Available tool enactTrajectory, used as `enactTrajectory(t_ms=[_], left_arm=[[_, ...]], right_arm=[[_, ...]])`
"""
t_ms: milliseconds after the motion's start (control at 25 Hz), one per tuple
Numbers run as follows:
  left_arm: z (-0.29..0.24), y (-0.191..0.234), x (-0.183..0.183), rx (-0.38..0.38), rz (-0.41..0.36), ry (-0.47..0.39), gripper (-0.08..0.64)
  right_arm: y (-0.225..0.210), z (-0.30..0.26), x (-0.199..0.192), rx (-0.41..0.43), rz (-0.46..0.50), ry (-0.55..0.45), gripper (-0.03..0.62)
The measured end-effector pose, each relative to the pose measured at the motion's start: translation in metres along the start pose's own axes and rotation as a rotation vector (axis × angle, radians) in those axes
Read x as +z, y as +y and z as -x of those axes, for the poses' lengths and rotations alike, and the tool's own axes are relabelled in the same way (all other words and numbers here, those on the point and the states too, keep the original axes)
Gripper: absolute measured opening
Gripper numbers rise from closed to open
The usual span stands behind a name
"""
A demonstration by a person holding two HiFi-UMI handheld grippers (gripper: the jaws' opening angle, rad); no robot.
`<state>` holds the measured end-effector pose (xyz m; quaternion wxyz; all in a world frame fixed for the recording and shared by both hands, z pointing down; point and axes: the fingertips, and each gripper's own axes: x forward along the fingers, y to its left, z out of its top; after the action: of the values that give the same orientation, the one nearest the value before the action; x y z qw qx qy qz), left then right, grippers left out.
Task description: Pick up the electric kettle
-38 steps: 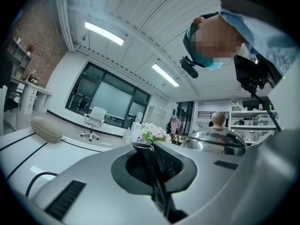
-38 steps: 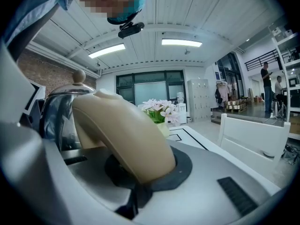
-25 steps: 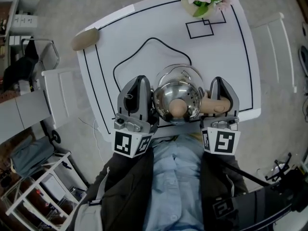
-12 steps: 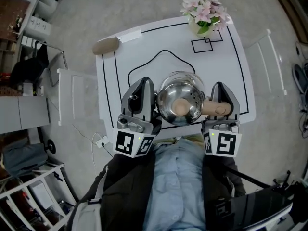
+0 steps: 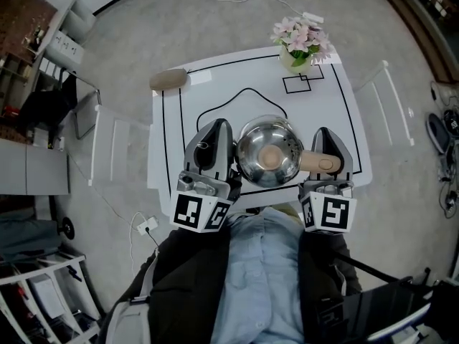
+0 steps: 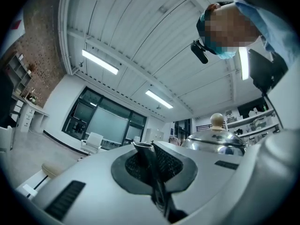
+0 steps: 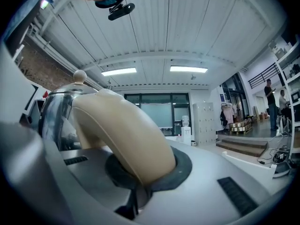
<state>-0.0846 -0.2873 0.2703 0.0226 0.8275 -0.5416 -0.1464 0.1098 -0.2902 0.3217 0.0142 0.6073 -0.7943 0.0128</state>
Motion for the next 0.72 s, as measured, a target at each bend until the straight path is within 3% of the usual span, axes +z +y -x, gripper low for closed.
enactTrajectory(t_ms=[720], left_arm=[[0.002, -0.0069, 0.0032, -0.004, 0.002, -0.011, 0.006]], right_arm=[[-0.0034, 0.0031, 0.0078, -0.004, -0.008, -0.017, 0.017]])
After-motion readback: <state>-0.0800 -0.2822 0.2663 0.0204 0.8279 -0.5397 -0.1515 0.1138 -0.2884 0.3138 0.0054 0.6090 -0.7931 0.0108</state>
